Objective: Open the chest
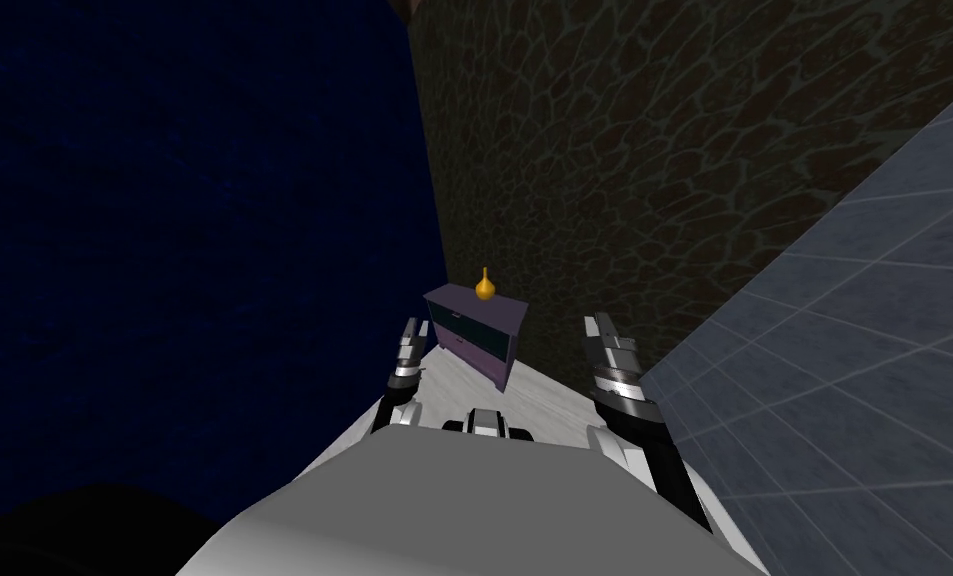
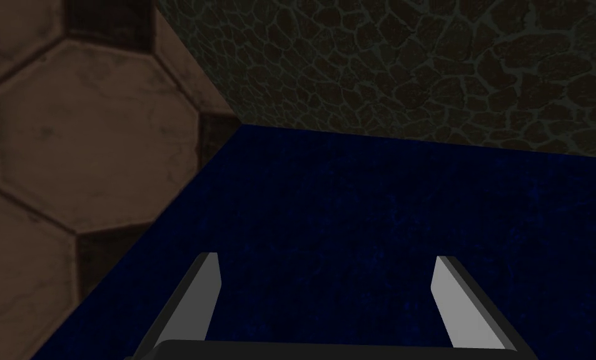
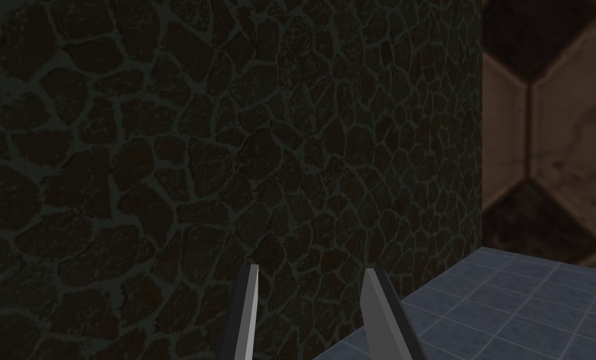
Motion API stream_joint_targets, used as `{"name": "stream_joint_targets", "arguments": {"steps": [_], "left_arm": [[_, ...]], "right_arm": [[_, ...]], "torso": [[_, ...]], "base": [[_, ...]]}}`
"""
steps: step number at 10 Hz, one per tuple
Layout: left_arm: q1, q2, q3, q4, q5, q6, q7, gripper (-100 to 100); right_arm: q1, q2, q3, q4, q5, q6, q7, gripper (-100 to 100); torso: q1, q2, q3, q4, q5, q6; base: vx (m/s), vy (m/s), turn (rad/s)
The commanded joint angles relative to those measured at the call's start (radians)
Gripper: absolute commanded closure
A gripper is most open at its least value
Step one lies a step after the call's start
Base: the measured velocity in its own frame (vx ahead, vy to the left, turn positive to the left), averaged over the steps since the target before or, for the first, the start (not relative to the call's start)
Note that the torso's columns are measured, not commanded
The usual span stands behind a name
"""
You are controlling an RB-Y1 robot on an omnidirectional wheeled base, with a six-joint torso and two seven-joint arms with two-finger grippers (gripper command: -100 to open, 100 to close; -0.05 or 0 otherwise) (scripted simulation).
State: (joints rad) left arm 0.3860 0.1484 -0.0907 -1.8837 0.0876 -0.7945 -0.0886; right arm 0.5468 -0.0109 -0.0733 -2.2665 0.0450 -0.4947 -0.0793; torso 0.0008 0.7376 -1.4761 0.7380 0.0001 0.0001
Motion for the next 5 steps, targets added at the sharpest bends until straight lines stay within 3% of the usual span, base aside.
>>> {"name": "stream_joint_targets", "arguments": {"steps": [1, 5], "left_arm": [[-0.022, 0.003, -0.011, 0.080, -0.003, -0.039, -0.017, -100], [-0.041, 0.003, -0.019, 0.174, -0.005, -0.077, -0.029, -100]], "right_arm": [[0.000, 0.000, 0.000, 0.000, 0.000, 0.000, 0.000, 0], [0.000, 0.000, 0.000, 0.000, 0.000, 0.000, 0.000, 0]], "torso": [[0.000, -0.001, -0.001, 0.000, 0.000, 0.000], [-0.001, 0.001, 0.000, 0.000, 0.000, 0.000]], "base": [[0.119, 0.069, -0.140], [0.085, 0.043, -0.079]]}}
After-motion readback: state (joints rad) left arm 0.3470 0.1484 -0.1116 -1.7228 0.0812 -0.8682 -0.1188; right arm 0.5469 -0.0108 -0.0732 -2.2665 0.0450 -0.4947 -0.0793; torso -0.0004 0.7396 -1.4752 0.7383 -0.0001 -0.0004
